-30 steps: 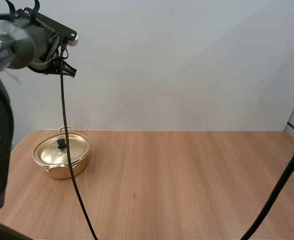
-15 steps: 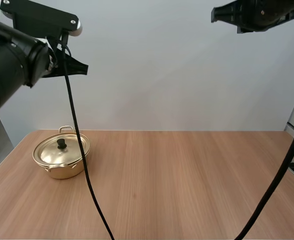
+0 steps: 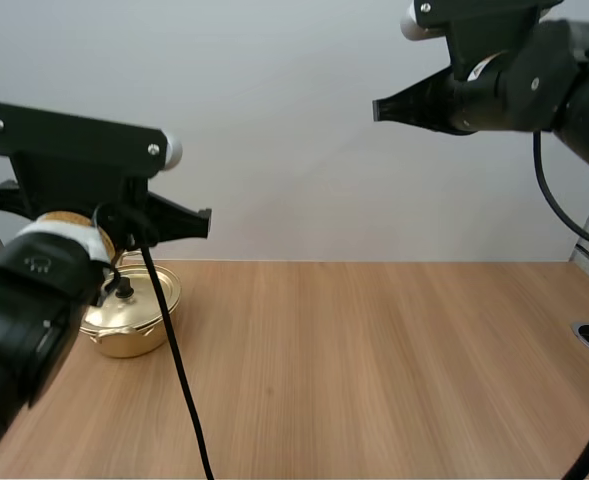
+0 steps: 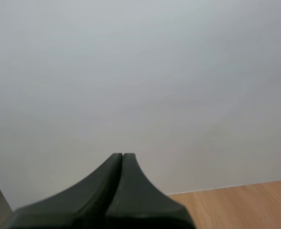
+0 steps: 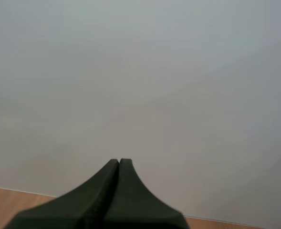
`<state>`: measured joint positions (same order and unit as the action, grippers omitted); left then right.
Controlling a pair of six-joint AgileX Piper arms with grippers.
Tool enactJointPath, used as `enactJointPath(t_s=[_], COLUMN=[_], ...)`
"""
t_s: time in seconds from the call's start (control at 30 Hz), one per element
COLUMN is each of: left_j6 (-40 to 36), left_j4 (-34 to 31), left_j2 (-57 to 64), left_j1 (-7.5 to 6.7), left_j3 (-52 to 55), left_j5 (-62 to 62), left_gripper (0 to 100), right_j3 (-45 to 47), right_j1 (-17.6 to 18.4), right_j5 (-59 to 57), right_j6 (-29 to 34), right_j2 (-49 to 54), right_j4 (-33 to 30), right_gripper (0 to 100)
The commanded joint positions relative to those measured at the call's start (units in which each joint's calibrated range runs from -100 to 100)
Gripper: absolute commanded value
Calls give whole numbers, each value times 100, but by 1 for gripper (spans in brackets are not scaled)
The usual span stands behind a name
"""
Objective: Open the pot, put the car inside, and close it
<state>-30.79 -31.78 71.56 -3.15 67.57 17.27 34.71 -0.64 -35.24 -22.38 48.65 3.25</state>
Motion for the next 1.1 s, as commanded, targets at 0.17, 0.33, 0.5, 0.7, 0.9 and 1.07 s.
enactJointPath(t_s=[0.17, 0.33, 0.5, 0.7, 0.9, 1.07], left_j6=[-5, -5, -5, 1233, 1979, 1979], left_j4=[-27, -27, -27, 1492, 2402, 2416], left_j2=[2844, 2844, 2844, 2844, 2844, 2844], left_j1=[22, 22, 22, 22, 22, 22], left_j3=[3243, 3243, 3243, 3243, 3243, 3243], left_j5=[-171, -546, -636, -304, 338, 1376], left_gripper=[0, 0, 0, 0, 0, 0], right_j3=[3324, 4066, 4272, 4272, 4596, 5785], right_j1=[3, 3, 3, 3, 3, 3], right_j5=[1556, 1534, 1273, 657, 1379, 3299], right_j6=[2, 2, 2, 2, 2, 2], right_j2=[1038, 1760, 2564, 3287, 3556, 4002], right_j4=[-194, -97, -97, 412, 738, 726], right_gripper=[0, 0, 0, 0, 0, 0])
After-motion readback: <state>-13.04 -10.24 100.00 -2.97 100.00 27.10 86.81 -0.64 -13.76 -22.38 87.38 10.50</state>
